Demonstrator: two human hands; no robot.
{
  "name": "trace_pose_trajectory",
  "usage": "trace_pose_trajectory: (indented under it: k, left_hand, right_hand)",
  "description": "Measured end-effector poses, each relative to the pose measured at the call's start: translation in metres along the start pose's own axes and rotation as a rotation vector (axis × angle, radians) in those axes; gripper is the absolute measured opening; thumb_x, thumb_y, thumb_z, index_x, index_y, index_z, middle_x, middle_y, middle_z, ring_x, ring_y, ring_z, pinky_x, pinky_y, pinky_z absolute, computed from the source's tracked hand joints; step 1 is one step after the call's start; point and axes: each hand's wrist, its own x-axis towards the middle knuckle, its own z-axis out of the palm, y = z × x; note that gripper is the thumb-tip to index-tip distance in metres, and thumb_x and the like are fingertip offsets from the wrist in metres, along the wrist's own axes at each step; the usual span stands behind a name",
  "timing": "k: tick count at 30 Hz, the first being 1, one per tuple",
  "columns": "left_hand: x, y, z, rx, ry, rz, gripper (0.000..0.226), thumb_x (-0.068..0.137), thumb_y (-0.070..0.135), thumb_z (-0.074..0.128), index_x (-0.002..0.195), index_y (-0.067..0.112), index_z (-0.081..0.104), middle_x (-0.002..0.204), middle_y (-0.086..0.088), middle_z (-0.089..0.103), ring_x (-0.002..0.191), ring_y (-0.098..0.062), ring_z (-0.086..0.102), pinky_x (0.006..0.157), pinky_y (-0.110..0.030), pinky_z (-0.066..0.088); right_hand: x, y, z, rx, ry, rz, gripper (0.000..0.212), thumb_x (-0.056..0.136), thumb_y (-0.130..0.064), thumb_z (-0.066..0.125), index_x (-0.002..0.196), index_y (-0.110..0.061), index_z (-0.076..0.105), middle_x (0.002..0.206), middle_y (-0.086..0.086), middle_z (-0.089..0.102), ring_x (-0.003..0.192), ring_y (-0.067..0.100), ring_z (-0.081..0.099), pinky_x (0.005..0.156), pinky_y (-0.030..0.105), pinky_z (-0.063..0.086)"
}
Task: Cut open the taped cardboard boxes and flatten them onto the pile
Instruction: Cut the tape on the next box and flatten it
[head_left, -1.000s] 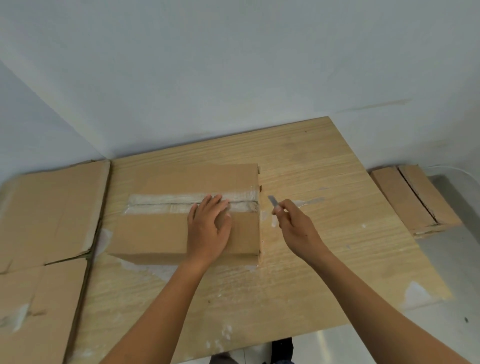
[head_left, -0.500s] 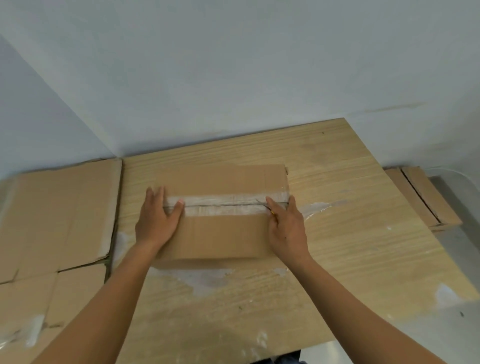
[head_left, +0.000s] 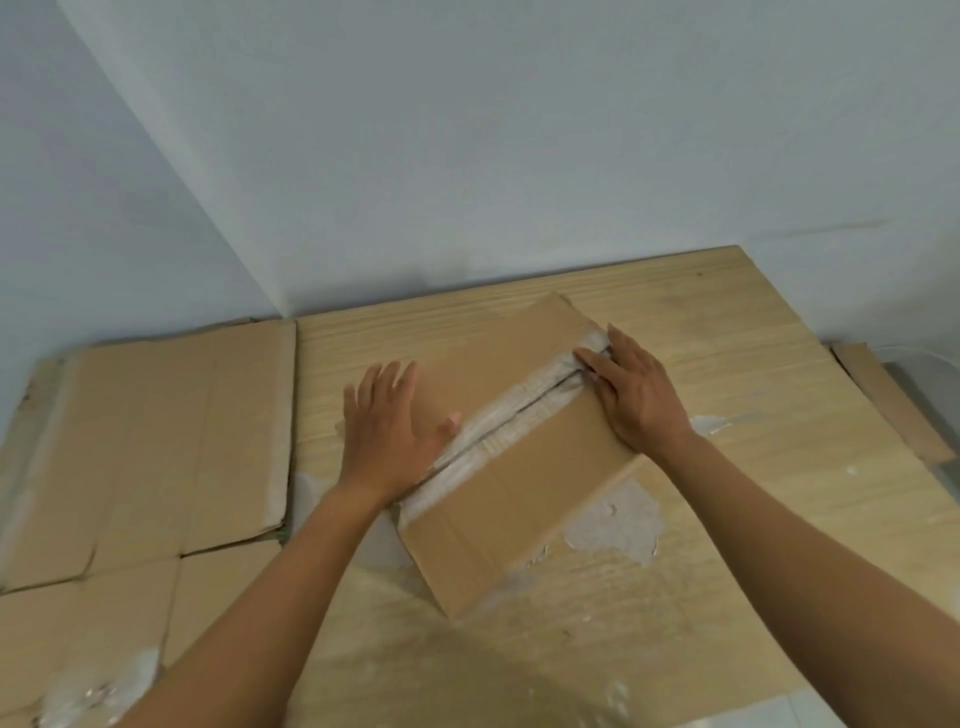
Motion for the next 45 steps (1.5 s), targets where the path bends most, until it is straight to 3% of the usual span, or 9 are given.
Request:
trace_pose_trajectory:
  k: [6,13,16,21,27,31,35,40,45]
  left_hand:
    - [0.027,0.000,-0.002,0.076,-0.157,0.054,0.088,0.079,0.082,0.036,0.150,0.033,0.019,0.150,0.004,0.037,0.133,-0.021,0.041,0.102,-0.042,0.039]
    - [0.019,0.006,-0.003,0.094,-0.173,-0.020,0.090,0.078,0.082,0.032,0.151,0.034,0.014,0.145,-0.001,0.042,0.126,-0.024,0.046,0.096,-0.043,0.043]
    - [0.000,0.011,0.000,0.102,-0.160,-0.078,0.090,0.080,0.080,0.030,0.152,0.028,0.012,0.139,-0.008,0.046,0.120,-0.027,0.050,0.091,-0.042,0.046]
    - [-0.034,0.010,-0.005,0.006,-0.134,-0.111,0.078,0.087,0.069,0.041,0.146,0.020,0.026,0.123,-0.011,0.057,0.105,-0.029,0.059,0.081,-0.037,0.049]
    - [-0.048,0.012,-0.016,-0.103,-0.123,-0.104,0.043,0.087,0.061,0.052,0.112,0.026,0.059,0.068,0.006,0.067,0.064,-0.013,0.064,0.064,-0.030,0.052]
    - [-0.016,0.019,-0.028,0.000,-0.028,-0.046,0.039,0.089,0.057,0.052,0.101,0.024,0.070,0.085,0.006,0.069,0.079,-0.015,0.064,0.062,-0.025,0.042]
    - [0.032,0.034,-0.018,-0.082,-0.034,0.170,0.044,0.089,0.050,0.058,0.122,0.021,0.062,0.118,0.001,0.063,0.112,-0.021,0.055,0.092,-0.034,0.044]
    - [0.103,0.057,0.016,0.099,-0.100,0.354,0.070,0.085,0.056,0.058,0.142,0.019,0.041,0.147,-0.007,0.040,0.136,-0.026,0.032,0.112,-0.039,0.024]
    - [0.126,0.055,0.024,0.158,-0.195,0.282,0.092,0.074,0.081,0.041,0.149,0.032,0.024,0.156,0.000,0.023,0.143,-0.024,0.021,0.114,-0.046,0.012]
  right_hand:
    - [-0.043,-0.029,0.011,0.044,0.219,0.280,0.041,0.100,-0.023,0.029,0.135,-0.018,0.051,0.153,0.020,0.026,0.143,0.039,0.017,0.115,0.047,0.013]
    - [-0.108,-0.059,0.007,0.241,0.099,0.478,0.041,0.101,-0.020,0.035,0.140,-0.024,0.044,0.152,0.016,0.026,0.134,0.034,0.035,0.103,0.047,0.036]
    - [-0.099,-0.062,0.008,0.325,0.012,0.448,0.041,0.101,-0.022,0.033,0.140,-0.022,0.044,0.135,0.010,0.043,0.116,0.031,0.051,0.093,0.042,0.043]
    - [-0.058,-0.052,0.017,0.254,0.045,0.339,0.043,0.100,-0.020,0.032,0.143,-0.019,0.041,0.148,0.020,0.026,0.118,0.042,0.046,0.097,0.046,0.041]
    - [-0.012,-0.038,0.018,0.214,0.073,0.136,0.038,0.099,-0.019,0.041,0.135,-0.020,0.052,0.151,0.020,0.027,0.130,0.043,0.036,0.108,0.048,0.032]
    - [-0.032,-0.044,0.020,0.162,0.071,0.151,0.044,0.098,-0.028,0.031,0.134,-0.018,0.053,0.149,0.019,0.033,0.138,0.042,0.026,0.114,0.052,0.022]
    - [-0.092,-0.061,0.023,0.052,0.050,0.267,0.045,0.101,-0.032,0.024,0.142,-0.027,0.041,0.156,0.009,0.023,0.143,0.036,0.015,0.115,0.051,0.015]
    - [-0.122,-0.059,0.034,0.018,0.103,0.253,0.046,0.096,-0.033,0.028,0.135,-0.028,0.051,0.148,0.012,0.039,0.137,0.041,0.032,0.103,0.054,0.035]
    - [-0.114,-0.042,0.029,0.023,0.152,0.139,0.042,0.097,-0.034,0.032,0.132,-0.030,0.054,0.148,0.005,0.042,0.138,0.036,0.032,0.101,0.046,0.036]
